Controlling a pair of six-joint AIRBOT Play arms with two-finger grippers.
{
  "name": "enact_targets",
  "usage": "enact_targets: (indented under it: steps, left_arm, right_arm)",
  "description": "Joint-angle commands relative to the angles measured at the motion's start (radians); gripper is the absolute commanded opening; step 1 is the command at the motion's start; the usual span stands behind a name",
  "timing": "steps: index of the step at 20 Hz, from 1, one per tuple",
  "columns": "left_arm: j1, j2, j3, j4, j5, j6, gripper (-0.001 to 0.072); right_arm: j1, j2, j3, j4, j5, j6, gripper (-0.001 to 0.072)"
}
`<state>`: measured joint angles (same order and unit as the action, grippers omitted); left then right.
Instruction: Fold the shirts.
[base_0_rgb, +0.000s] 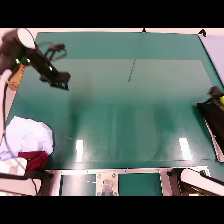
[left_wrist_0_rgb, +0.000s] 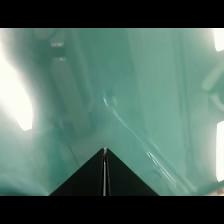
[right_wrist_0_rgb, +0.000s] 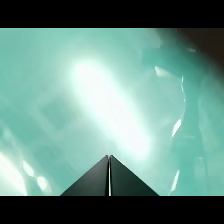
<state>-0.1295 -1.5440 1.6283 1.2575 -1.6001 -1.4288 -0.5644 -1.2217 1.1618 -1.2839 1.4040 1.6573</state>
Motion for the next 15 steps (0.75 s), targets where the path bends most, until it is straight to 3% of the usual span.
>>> enact_targets:
  steps: [1,6,15]
  left_arm:
    - [-0.089,0.204,-0.365,-0.006,0.124,-0.063,0.0027]
    - [-0.154,0.439,-0.74,-0.005,0.202,-0.145,0.0028]
    - [-0.154,0.46,-0.776,-0.003,0.224,-0.145,0.0028]
  right_arm:
    - [0.241,0.184,-0.335,0.009,-0.147,-0.043,0.0017]
    - [0.445,0.339,-0.574,0.058,-0.261,-0.039,0.0017]
    - [0.48,0.342,-0.574,0.065,-0.237,-0.039,0.0018]
